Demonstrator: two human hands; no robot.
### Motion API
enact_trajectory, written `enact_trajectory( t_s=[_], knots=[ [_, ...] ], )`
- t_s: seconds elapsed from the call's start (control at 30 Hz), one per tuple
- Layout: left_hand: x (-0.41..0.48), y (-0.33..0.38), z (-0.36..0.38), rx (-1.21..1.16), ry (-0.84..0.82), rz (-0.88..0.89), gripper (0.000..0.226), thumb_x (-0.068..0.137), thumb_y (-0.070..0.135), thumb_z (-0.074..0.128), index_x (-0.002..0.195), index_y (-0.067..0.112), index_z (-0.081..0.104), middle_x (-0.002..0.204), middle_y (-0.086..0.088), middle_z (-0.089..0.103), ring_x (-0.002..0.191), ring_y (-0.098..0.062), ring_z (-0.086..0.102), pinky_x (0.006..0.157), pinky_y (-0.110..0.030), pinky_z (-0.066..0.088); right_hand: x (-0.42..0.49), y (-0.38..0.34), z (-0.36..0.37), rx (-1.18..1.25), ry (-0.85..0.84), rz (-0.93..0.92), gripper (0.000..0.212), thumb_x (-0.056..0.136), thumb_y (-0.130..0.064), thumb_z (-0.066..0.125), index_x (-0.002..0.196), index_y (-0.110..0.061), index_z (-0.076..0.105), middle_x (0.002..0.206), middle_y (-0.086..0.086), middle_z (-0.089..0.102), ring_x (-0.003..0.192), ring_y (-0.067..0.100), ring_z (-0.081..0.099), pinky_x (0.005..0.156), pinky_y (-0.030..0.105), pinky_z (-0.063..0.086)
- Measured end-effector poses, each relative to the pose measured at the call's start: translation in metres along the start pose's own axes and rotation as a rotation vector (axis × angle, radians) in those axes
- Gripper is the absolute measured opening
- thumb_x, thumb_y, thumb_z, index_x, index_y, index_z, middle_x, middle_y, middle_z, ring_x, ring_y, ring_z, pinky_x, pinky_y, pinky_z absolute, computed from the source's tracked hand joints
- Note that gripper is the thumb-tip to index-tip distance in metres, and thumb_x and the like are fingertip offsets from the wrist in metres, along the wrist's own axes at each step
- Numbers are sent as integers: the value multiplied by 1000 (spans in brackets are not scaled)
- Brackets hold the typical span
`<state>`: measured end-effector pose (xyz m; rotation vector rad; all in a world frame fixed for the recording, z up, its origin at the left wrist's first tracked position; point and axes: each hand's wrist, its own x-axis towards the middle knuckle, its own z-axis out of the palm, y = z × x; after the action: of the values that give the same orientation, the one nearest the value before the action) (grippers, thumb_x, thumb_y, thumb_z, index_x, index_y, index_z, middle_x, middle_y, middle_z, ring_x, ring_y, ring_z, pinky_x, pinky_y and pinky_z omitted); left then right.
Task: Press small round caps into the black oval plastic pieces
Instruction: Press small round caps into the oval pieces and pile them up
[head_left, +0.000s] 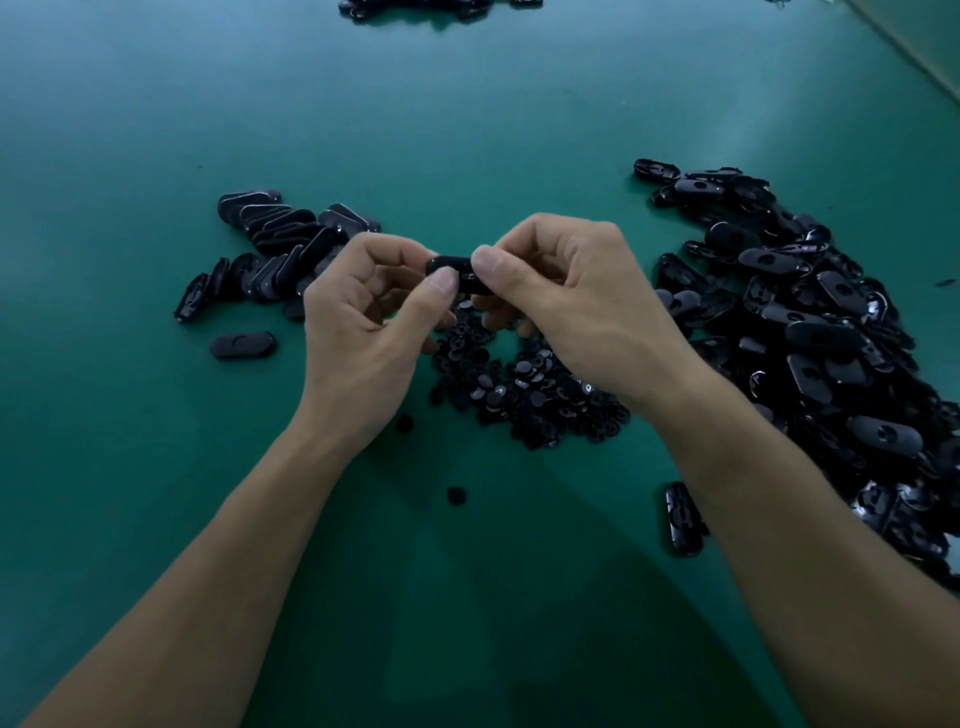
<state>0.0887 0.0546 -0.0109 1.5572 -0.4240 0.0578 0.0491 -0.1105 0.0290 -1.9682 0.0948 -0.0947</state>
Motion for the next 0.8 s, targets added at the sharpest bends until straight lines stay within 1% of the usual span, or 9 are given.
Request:
enact_trajectory(
  t_s=[0.13,0.23,0.33,0.4,0.47,0.53,0.6,0.7,0.8],
  knots=[
    [0,0,0,-20,-12,-9,8,89,24,70,95,22,66,76,6,69,65,-11,66,56,-23,54,1,0,-1,14,-35,5,16,96,-25,67,85,-13,68,72,-1,73,63,9,70,59,17,48],
    [0,-1,1,-49,-23,-13,5,91,16,71,93,19,68,74,6,71,64,-12,66,56,-23,54,1,0,-2,33,-29,4,13,94,-23,70,85,-14,69,71,0,74,61,11,70,57,16,48],
    [0,-3,1,-83,4,-36,7,91,10,72,92,16,68,75,5,72,66,-12,69,58,-24,56,0,2,-2,14,15,17,14,96,-28,67,87,-18,70,71,0,74,61,10,70,59,16,48],
    [1,-4,0,-120,42,-60,7,91,8,71,90,14,67,76,5,72,69,-12,70,60,-25,57,0,5,-2,-94,39,28,17,96,-34,65,89,-20,71,72,-3,73,63,7,68,62,17,50],
    [1,-5,0,-156,63,-73,8,91,6,71,88,13,67,78,3,73,74,-14,72,64,-25,58,0,8,-3,-285,10,41,16,94,-38,67,94,-23,72,78,-9,70,71,3,65,69,17,51],
    [1,-5,-1,-176,57,-76,8,91,5,71,88,12,67,80,1,74,78,-17,74,66,-26,59,-2,12,-4,-522,-55,46,23,90,-40,71,107,-25,71,92,-10,67,89,9,64,85,28,53],
    [1,-4,-1,-177,44,-79,7,91,5,70,90,11,67,80,0,74,78,-18,74,65,-25,58,-3,13,-3,-680,-120,48,34,87,-42,73,117,-26,68,99,-8,57,103,17,59,93,38,50],
    [2,-3,-3,-188,44,-92,12,92,3,69,98,12,64,79,1,74,74,-16,73,64,-25,58,-4,12,-1,-696,-149,45,24,89,-39,73,109,-27,70,90,-11,47,100,17,57,92,39,51],
    [2,-3,-3,-179,42,-96,18,92,2,68,103,14,61,80,0,74,74,-15,72,64,-25,58,-3,12,1,-664,-136,29,8,92,-25,70,98,-25,75,86,-11,55,93,17,61,88,40,54]
  ],
)
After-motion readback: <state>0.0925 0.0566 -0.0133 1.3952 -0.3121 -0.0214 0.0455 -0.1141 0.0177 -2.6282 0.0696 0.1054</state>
